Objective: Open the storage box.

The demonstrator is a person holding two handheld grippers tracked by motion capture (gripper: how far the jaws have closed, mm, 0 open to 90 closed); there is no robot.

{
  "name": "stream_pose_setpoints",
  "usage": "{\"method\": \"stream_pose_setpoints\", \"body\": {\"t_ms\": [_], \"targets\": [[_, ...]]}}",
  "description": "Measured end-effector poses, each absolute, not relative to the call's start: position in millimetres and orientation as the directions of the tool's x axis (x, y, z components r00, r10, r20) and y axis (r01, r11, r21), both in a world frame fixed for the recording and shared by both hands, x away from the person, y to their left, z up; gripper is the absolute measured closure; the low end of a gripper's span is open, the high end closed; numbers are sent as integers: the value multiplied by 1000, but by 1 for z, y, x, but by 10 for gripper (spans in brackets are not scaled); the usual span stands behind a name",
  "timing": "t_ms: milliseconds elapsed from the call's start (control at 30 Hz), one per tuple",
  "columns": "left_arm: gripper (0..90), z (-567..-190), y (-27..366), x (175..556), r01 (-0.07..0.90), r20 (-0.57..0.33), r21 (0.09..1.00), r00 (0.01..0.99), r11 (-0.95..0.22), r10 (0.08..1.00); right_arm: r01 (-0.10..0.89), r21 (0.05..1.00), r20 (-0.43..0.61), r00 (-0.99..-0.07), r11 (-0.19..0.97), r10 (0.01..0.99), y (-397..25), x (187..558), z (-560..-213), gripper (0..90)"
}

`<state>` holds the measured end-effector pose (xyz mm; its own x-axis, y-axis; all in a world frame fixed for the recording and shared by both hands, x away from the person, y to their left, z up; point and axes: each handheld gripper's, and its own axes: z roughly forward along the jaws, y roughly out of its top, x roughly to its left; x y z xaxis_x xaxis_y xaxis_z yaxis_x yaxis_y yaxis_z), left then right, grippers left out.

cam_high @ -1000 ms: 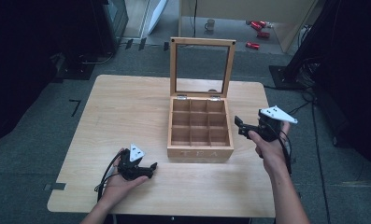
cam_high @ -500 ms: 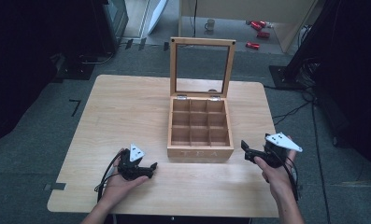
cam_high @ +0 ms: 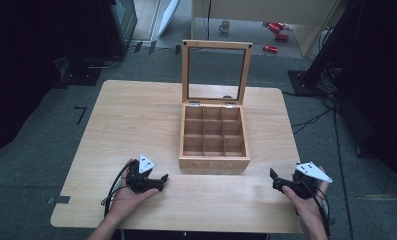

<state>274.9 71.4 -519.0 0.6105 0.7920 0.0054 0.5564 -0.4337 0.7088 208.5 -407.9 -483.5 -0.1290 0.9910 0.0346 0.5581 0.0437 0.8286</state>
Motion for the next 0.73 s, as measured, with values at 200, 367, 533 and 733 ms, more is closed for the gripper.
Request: {"method": "stream_pose_setpoints", "body": {"t_ms": [200,367,533,733], "targets": [[151,-519,71,275,556,5,709,610,-434,792,619,783,4,-108,64,994,-414,199,-507,29],[151,-519,71,275,556,5,709,611,-434,792,686,720,-36,-117,107,993,-412,202,-519,30],[151,-519,71,275,556,6,709,611,-434,792,688,718,-25,-125,105,992,-409,202,-524,23],[151,-519,71,275,556,6,709,611,-434,792,695,715,29,-137,75,990,-413,203,-526,22]]}}
